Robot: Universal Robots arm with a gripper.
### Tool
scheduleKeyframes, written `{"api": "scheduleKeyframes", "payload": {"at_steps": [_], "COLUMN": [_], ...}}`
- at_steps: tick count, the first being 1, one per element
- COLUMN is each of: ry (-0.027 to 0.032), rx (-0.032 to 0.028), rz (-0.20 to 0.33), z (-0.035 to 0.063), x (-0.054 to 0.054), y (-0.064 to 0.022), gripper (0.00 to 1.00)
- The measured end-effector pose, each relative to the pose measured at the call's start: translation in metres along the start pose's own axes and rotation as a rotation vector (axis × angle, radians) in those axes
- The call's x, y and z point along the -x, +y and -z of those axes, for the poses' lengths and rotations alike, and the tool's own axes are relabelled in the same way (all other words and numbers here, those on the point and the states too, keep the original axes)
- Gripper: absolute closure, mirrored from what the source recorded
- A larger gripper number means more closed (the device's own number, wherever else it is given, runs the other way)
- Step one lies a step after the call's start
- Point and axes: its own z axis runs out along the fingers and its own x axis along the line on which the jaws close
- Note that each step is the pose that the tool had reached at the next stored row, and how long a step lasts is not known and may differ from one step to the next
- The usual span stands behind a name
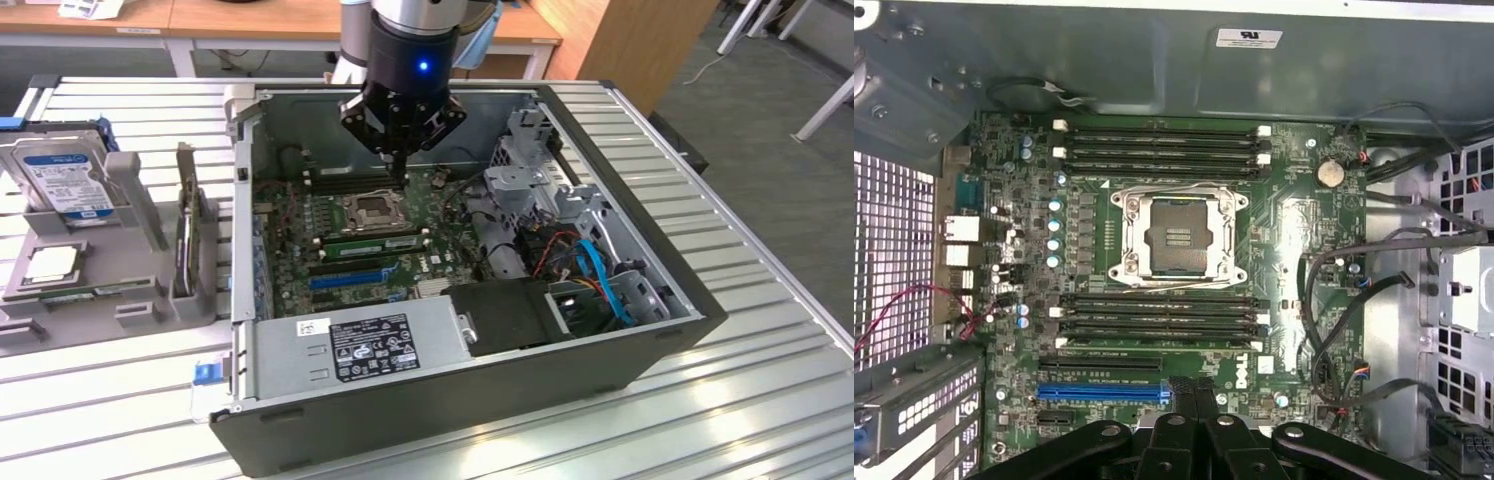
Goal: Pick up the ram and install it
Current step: 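Press down the ram until it locks into place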
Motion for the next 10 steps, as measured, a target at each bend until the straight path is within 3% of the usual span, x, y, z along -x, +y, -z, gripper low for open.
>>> {"api": "scheduleKeyframes", "payload": {"at_steps": [2,3,10], "ry": [0.0092,0.0105,0.0116], "rx": [-0.0004,-0.0005,-0.0004], "rz": [0.000,0.000,0.000], "z": [0.0002,0.0003,0.0002], "x": [0.0010,0.0011,0.0013], "y": [0.0000,-0.0001,0.0000], "gripper": [0.90,0.90,0.90]}}
